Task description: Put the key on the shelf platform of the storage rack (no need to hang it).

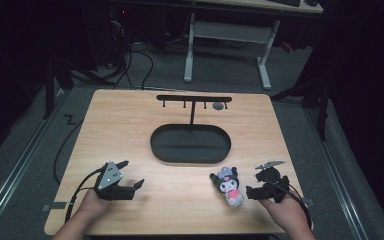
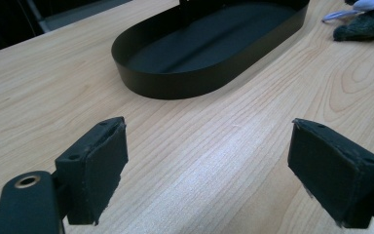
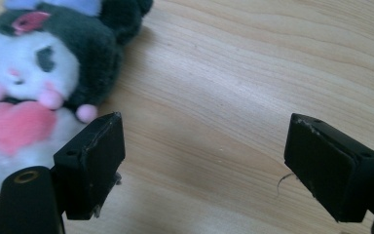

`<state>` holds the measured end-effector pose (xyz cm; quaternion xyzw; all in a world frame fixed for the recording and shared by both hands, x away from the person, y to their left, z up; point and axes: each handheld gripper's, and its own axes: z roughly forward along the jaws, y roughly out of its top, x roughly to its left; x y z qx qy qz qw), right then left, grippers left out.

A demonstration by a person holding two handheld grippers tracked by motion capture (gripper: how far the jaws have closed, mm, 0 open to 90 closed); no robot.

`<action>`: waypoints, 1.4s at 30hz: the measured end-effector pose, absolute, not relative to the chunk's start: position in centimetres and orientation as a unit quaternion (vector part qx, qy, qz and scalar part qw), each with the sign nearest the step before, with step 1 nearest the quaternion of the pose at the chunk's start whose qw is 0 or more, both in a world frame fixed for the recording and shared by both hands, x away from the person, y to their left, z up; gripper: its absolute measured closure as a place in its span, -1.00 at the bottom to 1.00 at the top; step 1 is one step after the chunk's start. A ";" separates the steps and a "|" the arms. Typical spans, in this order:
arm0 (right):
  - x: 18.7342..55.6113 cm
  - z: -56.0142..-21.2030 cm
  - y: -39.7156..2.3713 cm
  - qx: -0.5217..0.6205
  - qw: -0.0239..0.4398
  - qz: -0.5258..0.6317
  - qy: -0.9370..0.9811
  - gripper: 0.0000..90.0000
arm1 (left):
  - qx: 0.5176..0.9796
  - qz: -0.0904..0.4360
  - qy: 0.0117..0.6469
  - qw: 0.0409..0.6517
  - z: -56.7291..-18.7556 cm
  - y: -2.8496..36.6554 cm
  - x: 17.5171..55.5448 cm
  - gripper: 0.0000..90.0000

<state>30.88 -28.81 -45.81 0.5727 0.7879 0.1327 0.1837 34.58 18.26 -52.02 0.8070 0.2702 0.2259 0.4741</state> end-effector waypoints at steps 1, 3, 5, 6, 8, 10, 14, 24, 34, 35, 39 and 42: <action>30.9 -45.4 -28.7 0.572 0.177 0.134 0.789 -0.65 | 0.808 0.225 0.271 0.473 -52.0 18.3 34.6 -0.66; 30.9 -44.9 -28.4 0.565 0.168 0.136 0.796 -0.64 | 0.808 0.225 0.272 0.471 -52.0 18.2 34.6 -0.66; 30.8 -44.3 -27.8 0.558 0.157 0.136 0.804 -0.61 | 0.810 0.227 0.269 0.469 -52.1 18.1 34.5 -0.66; 30.8 -44.3 -27.8 0.558 0.157 0.136 0.804 -0.61 | 0.810 0.227 0.269 0.469 -52.1 18.1 34.5 -0.66; 30.7 -44.1 -27.2 0.553 0.155 0.139 0.807 -0.61 | 0.812 0.228 0.265 0.467 -52.1 18.0 34.5 -0.66; 30.6 -43.9 -26.7 0.550 0.151 0.141 0.809 -0.61 | 0.813 0.228 0.264 0.467 -52.1 18.0 34.4 -0.66; 30.5 -43.7 -25.5 0.537 0.143 0.151 0.817 -0.64 | 0.813 0.227 0.265 0.466 -52.1 18.0 34.4 -0.66; 30.2 -45.0 -22.7 0.519 0.122 0.151 0.832 -0.66 | 0.814 0.230 0.262 0.465 -52.1 17.9 34.3 -0.66; 30.3 -46.8 -22.1 0.522 0.112 0.137 0.834 -0.66 | 0.815 0.230 0.261 0.464 -52.1 17.8 34.3 -0.66; 30.2 -47.0 -22.1 0.524 0.110 0.138 0.833 -0.66 | 0.815 0.230 0.261 0.464 -52.1 17.8 34.3 -0.66; 30.1 -47.6 -22.1 0.526 0.106 0.131 0.833 -0.66 | 0.815 0.229 0.261 0.463 -52.1 17.8 34.3 -0.66; 29.9 -48.0 -22.2 0.529 0.104 0.126 0.833 -0.65 | 0.815 0.228 0.262 0.463 -52.2 17.8 34.4 -0.66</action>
